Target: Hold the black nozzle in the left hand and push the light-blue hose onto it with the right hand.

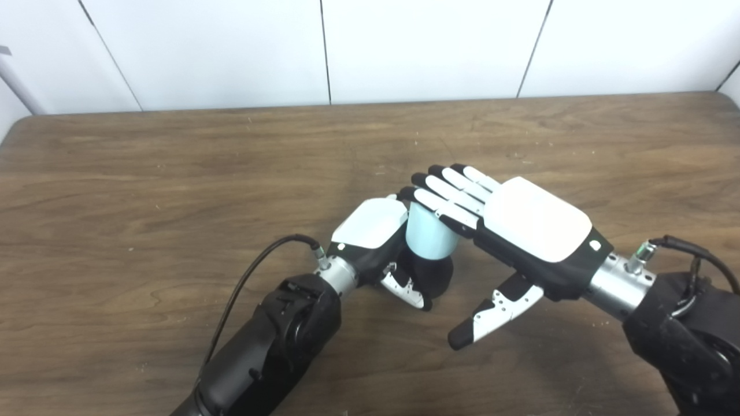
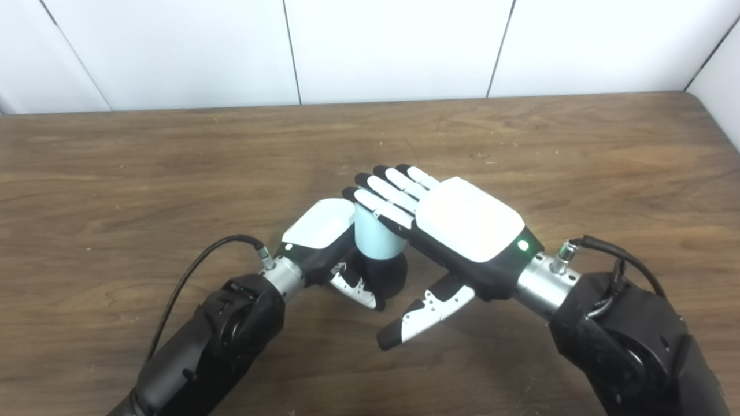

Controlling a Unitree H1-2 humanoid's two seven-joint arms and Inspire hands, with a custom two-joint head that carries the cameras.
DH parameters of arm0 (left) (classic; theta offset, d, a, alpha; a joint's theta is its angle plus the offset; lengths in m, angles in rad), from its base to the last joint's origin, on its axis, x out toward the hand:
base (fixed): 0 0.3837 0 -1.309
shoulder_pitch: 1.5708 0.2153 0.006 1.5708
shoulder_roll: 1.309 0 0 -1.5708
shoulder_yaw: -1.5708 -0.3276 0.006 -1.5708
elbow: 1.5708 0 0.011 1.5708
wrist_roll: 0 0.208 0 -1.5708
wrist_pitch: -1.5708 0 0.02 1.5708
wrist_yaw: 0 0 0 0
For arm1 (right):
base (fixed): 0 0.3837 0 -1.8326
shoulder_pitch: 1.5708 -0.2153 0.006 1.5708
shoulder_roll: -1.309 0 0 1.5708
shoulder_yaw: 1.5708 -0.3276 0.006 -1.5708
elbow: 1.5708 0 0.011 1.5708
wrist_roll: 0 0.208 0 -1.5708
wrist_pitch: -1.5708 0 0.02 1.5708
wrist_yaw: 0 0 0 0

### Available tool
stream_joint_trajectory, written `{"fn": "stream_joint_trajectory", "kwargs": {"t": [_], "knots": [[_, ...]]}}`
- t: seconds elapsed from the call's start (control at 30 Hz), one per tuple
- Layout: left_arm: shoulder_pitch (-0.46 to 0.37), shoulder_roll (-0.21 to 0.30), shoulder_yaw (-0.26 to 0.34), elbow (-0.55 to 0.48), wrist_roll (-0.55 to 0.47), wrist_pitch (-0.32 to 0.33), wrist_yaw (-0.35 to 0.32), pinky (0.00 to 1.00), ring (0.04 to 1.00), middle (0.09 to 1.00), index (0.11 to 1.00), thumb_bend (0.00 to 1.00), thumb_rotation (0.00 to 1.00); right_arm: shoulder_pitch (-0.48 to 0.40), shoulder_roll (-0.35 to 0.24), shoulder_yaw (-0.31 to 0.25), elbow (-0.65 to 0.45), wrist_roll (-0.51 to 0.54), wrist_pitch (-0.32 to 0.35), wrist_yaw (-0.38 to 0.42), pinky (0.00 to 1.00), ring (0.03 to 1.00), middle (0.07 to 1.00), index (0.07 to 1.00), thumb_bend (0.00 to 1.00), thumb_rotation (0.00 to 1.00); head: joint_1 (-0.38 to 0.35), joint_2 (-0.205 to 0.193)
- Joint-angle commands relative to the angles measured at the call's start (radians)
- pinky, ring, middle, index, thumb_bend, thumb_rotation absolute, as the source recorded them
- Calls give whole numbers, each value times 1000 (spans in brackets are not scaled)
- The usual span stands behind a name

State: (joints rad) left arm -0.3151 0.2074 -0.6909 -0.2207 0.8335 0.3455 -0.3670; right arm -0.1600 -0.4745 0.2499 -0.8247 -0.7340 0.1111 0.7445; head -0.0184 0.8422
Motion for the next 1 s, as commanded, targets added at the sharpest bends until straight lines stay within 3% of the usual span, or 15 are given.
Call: {"fn": "stream_joint_trajectory", "kwargs": {"t": [0.0,0.47,0.97], "knots": [[71,52,-49,73,2,53,-169,1000,702,497,476,522,0,9,-29,52,38,32,4,100,1000,1000,993,983,715,1000,-1,1],[71,46,-44,83,-12,48,-162,1000,716,505,467,522,0,14,-34,58,45,14,-9,86,1000,1000,991,971,720,1000,2,5],[69,44,-37,79,-30,58,-165,1000,733,532,443,517,0,10,-32,89,36,-11,21,127,1000,1000,989,964,721,1000,2,8]]}}
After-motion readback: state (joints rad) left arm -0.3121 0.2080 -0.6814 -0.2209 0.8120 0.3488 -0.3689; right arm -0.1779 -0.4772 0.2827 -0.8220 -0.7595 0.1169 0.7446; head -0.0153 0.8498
